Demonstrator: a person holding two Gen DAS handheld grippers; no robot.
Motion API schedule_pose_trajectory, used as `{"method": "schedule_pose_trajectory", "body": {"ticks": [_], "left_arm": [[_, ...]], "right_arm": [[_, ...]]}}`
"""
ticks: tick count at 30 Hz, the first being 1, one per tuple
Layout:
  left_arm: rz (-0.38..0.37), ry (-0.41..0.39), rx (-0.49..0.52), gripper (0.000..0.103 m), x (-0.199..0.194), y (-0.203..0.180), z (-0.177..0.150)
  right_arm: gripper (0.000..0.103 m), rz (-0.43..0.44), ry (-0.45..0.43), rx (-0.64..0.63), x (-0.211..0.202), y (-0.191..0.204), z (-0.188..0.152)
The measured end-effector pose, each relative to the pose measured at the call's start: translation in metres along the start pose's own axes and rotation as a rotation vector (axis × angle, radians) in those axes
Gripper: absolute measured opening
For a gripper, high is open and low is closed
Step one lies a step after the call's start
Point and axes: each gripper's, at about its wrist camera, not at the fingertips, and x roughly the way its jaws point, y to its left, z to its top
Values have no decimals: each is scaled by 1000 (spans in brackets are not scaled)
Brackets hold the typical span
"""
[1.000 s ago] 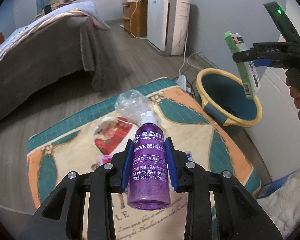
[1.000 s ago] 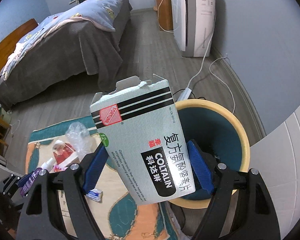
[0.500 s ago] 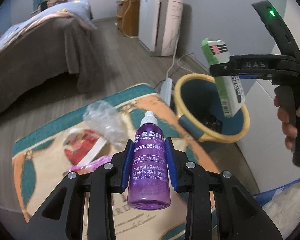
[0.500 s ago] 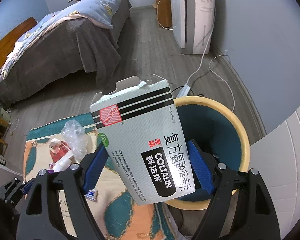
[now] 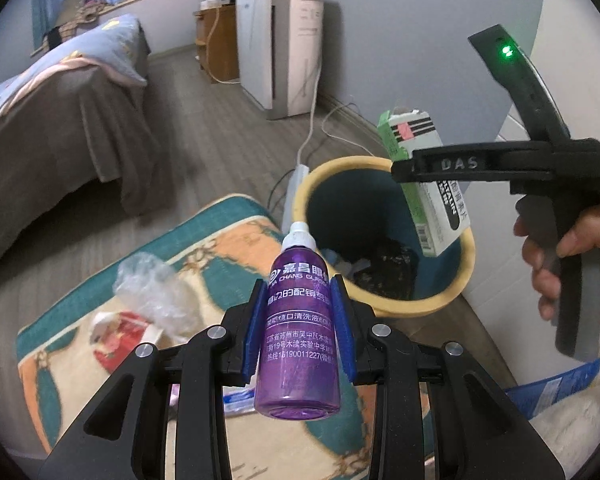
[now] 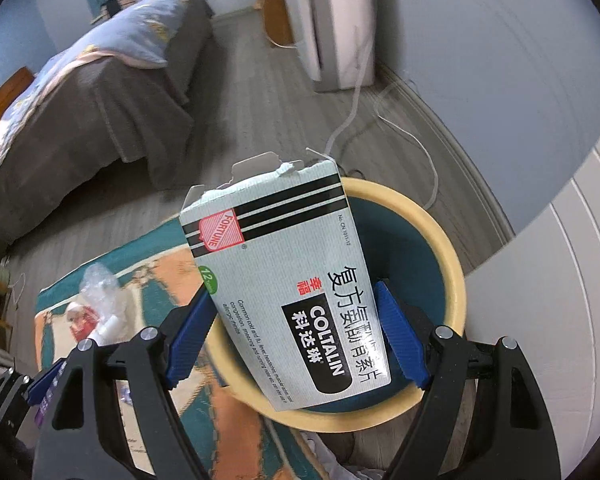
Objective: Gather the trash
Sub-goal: 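Carry the box with the right tool over the bin while the left holds the purple bottle, then open the right tool to drop the box while the left drops the purple bottle into the bin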
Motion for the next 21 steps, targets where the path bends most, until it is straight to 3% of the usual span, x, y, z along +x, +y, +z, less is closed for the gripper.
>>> {"method": "schedule_pose_trajectory", "body": {"ticks": [8, 16, 21], "left_arm": [[5, 16, 84, 34, 31, -32, 21], [9, 86, 147, 34, 75, -56, 22], [6, 87, 142, 34, 88, -59, 24]], "right_arm": [[78, -92, 37, 114, 21, -41, -5], [78, -111, 37, 132, 24, -40, -5], [79, -109, 33, 121, 25, -37, -4]]}}
